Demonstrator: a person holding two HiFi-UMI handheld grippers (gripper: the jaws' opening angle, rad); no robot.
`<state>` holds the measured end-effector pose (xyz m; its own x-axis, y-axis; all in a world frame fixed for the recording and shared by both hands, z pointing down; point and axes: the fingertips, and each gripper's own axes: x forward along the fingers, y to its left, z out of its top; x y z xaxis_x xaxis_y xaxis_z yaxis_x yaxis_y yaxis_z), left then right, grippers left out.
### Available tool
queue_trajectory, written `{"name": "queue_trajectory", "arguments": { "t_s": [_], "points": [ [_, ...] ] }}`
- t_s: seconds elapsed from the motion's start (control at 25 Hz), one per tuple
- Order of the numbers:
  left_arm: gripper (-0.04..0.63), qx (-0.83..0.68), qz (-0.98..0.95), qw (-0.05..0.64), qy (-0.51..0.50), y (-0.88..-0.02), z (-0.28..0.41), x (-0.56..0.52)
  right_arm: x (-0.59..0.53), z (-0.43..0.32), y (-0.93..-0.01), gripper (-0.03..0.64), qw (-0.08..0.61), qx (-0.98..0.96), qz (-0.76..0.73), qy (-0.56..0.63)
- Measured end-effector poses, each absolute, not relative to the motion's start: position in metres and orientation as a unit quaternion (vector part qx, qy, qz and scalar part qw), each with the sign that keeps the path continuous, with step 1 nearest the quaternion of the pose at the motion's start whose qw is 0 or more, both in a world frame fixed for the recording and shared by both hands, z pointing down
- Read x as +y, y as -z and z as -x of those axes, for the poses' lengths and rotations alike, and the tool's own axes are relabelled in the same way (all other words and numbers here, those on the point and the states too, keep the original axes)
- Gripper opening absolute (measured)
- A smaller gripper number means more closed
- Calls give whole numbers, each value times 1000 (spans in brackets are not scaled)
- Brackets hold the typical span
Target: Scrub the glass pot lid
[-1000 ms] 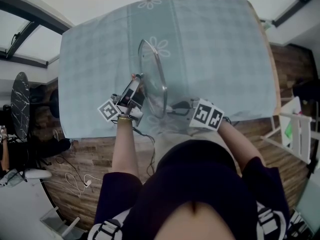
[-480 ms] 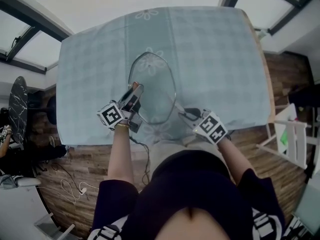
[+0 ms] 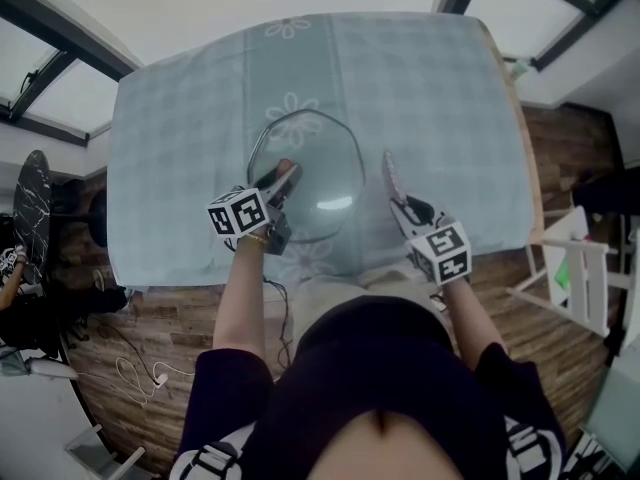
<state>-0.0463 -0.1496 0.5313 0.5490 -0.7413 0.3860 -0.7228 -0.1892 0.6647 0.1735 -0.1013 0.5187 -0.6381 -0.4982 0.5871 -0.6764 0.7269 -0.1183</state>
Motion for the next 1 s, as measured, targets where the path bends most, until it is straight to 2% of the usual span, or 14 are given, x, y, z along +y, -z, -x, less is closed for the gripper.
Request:
{"name": "queue_trajectory", "arguments": {
  "t_s": [0.44,1.0],
  "points": [
    [172,-509,-742,426,-93,-568,26,-159,-97,-200,-507,74,226,-885,-364,-183],
    [172,-517,-722,444,-123,-586,20,-172,-100,-184,-502,74,220,-891,-351,-185]
  ]
}}
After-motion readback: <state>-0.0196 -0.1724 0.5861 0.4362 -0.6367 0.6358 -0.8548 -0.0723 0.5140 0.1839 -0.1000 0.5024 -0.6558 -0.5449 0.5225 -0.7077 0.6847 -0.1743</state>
